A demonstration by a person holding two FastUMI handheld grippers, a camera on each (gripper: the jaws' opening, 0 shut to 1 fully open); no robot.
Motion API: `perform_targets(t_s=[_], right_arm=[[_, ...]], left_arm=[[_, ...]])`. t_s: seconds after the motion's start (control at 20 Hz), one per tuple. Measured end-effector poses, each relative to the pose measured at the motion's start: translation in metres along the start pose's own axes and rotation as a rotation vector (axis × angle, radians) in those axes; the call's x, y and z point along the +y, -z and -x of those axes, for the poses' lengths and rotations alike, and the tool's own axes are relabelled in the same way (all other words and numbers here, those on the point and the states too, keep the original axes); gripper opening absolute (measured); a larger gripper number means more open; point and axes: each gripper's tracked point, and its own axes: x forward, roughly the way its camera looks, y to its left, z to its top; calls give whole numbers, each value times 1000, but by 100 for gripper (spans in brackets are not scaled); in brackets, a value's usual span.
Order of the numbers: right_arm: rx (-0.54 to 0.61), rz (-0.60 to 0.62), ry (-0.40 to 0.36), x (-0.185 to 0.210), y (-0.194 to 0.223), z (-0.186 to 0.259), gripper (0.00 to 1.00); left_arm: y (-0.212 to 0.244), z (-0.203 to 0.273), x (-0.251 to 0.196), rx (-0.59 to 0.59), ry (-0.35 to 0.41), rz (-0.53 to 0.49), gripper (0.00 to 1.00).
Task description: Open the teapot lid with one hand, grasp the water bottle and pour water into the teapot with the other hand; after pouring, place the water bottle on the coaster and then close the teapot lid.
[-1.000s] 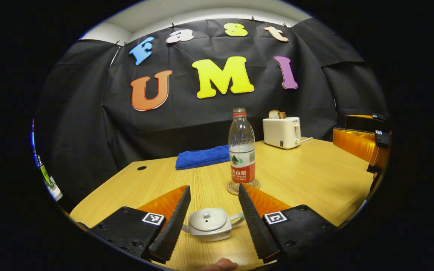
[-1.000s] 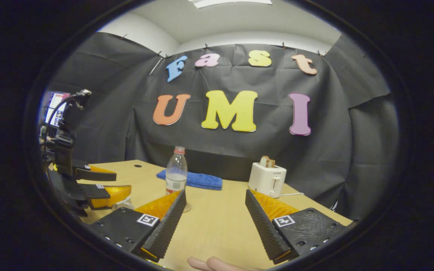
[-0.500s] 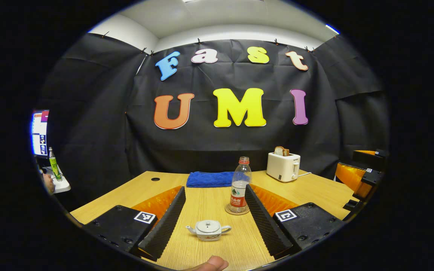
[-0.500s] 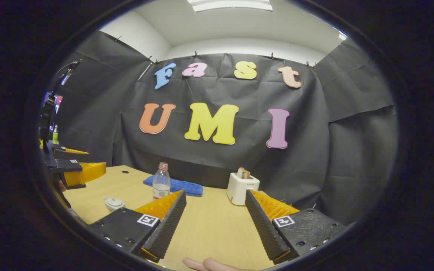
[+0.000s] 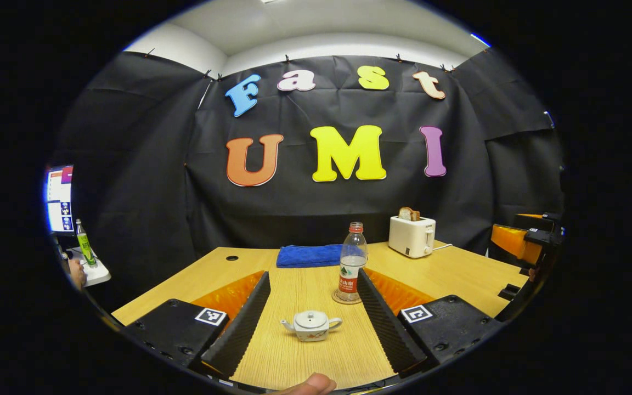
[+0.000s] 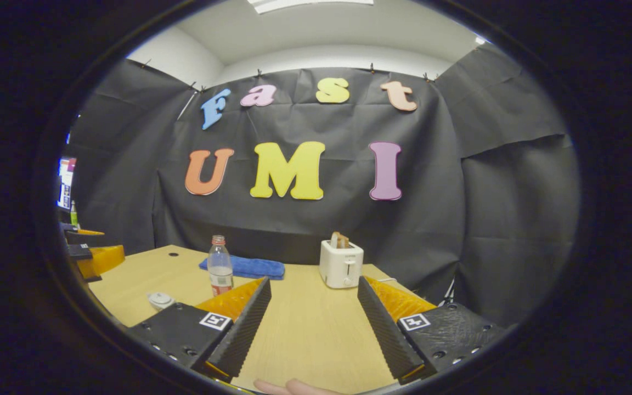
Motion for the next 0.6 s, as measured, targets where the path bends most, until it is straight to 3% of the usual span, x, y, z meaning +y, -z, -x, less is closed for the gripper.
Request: perform_targets(t_s=[0.6], right_arm=[[5, 53, -44, 17, 9, -2, 95]], left_arm=[[6, 0, -4, 8, 15, -29, 99]])
